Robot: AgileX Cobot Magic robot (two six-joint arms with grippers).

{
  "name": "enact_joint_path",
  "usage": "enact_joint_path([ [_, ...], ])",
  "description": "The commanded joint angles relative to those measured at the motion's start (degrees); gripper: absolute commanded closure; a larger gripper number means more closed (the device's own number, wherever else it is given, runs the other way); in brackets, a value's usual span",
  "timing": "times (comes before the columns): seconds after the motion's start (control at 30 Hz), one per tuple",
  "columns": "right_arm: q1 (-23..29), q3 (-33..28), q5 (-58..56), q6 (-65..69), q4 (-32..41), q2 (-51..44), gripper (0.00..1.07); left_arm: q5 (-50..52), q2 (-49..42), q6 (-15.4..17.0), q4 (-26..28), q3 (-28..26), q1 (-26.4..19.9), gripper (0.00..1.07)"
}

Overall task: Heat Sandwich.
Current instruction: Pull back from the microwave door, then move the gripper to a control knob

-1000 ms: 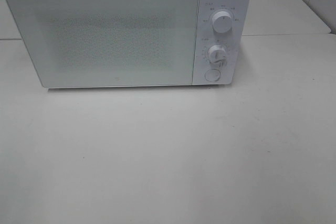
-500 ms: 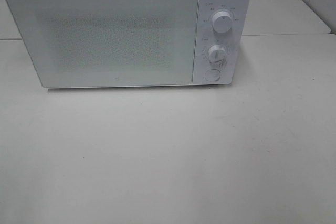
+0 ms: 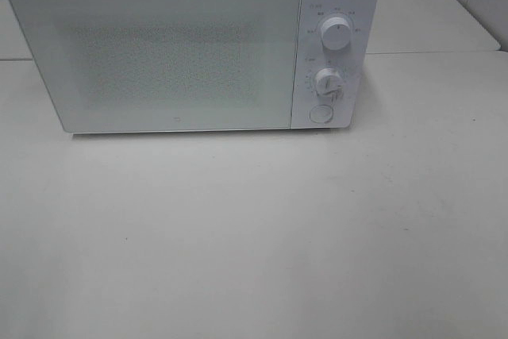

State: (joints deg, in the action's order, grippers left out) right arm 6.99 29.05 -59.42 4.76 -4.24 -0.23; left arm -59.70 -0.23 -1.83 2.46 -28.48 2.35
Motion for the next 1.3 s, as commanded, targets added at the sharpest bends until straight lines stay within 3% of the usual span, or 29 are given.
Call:
enact_joint_path([
  [0.03,-0.29,-0.06,0.06,-0.17,-0.06,-1.03,0.31,0.69,-1.55,-0.23,0.17,0.23,-0.06,0.03],
  [1.3,-0.29,0.0,0.11,0.06,-0.17,-1.03,0.31,0.69,-1.55,-0.23,0.17,0.23,-0.06,0.03],
])
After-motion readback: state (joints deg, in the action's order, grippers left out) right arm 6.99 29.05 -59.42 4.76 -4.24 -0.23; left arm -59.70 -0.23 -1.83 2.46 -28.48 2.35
